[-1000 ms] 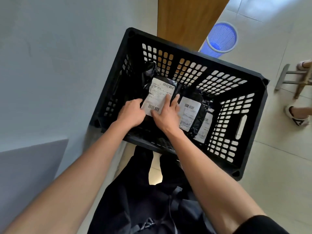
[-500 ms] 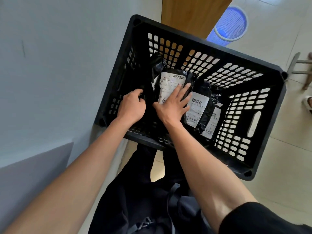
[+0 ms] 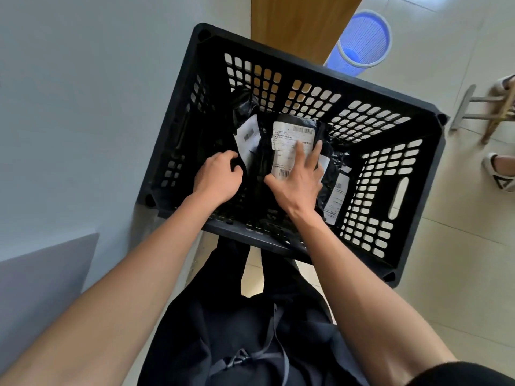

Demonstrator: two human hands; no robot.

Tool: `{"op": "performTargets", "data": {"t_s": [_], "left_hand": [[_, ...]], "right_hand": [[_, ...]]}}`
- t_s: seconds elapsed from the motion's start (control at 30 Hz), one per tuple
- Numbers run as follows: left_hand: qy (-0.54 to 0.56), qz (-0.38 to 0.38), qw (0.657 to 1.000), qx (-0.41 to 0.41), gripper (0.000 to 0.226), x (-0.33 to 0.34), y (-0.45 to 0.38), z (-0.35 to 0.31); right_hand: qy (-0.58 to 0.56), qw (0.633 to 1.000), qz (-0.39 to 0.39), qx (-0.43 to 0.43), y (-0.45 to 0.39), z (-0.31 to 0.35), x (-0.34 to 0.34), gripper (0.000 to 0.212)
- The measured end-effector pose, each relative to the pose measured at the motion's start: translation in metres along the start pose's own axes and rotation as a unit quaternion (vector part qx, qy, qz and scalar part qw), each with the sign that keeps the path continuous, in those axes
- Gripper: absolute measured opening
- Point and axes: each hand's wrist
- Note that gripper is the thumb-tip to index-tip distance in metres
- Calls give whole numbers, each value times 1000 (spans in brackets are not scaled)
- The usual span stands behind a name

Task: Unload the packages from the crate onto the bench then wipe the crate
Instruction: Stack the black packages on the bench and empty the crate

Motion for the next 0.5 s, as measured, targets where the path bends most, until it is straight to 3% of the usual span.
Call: {"op": "performTargets", "data": {"t_s": [0.2, 0.5], "left_hand": [[7, 17, 999, 27, 51, 32, -4, -32], [-67, 69, 995, -16, 92, 77, -18, -65]], "right_hand": [[13, 998, -15, 52, 14, -39, -23, 106], [1, 996, -9, 87, 18, -73, -38, 106]]}}
Point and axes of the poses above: each hand's wrist, its own y-axis away from the middle knuckle, its own x-axis out of the palm, z = x × y, and after that the axes turned 13 degrees about z, right-handed
